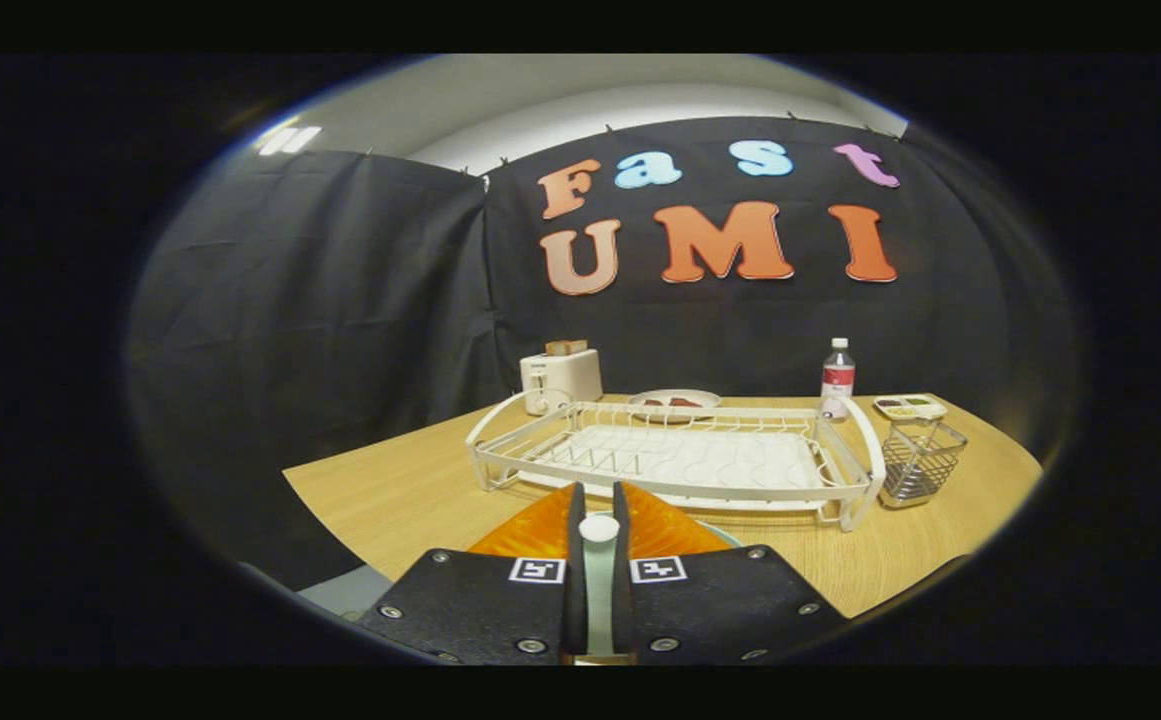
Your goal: Take the plate from the dish rack, then take the spoon from the basket and place it into the plate.
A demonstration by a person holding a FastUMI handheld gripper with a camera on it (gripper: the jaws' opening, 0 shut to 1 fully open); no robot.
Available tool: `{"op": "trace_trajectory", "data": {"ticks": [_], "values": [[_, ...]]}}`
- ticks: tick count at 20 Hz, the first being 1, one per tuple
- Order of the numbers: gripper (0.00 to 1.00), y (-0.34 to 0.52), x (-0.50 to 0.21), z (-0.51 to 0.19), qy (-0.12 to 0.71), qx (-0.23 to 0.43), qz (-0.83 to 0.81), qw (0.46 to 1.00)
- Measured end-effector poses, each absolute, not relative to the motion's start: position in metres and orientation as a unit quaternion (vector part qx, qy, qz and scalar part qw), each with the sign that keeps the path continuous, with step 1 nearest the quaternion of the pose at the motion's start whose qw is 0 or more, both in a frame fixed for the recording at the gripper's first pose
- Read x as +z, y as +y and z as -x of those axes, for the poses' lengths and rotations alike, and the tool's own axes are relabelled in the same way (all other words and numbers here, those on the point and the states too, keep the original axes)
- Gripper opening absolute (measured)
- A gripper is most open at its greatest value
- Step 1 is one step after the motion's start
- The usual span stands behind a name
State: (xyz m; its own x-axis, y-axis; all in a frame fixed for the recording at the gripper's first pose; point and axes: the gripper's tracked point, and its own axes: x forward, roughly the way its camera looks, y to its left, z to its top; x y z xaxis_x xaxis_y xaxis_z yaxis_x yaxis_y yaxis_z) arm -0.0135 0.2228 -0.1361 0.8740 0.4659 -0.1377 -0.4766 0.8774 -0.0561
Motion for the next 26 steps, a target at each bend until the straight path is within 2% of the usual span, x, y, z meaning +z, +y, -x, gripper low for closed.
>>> {"op": "trace_trajectory", "data": {"ticks": [1,4,7,8,9,10,12,15,19,26], "values": [[0.09,0.222,-0.141,0.012,0.064,0.243,0.046,0.967],[0.18,0.220,-0.149,0.010,0.078,0.238,0.035,0.968],[0.35,0.215,-0.157,0.006,0.099,0.228,0.032,0.968],[0.50,0.213,-0.158,0.005,0.102,0.225,0.033,0.968],[0.59,0.210,-0.155,0.003,0.102,0.221,0.032,0.969],[0.77,0.207,-0.153,0.001,0.101,0.216,0.029,0.971],[0.97,0.199,-0.144,-0.005,0.094,0.209,0.014,0.973],[0.98,0.190,-0.127,-0.008,0.093,0.214,-0.010,0.972],[0.98,0.136,-0.096,-0.025,0.056,0.152,0.015,0.987],[0.98,0.059,-0.053,-0.041,0.014,0.084,0.031,0.996]]}}
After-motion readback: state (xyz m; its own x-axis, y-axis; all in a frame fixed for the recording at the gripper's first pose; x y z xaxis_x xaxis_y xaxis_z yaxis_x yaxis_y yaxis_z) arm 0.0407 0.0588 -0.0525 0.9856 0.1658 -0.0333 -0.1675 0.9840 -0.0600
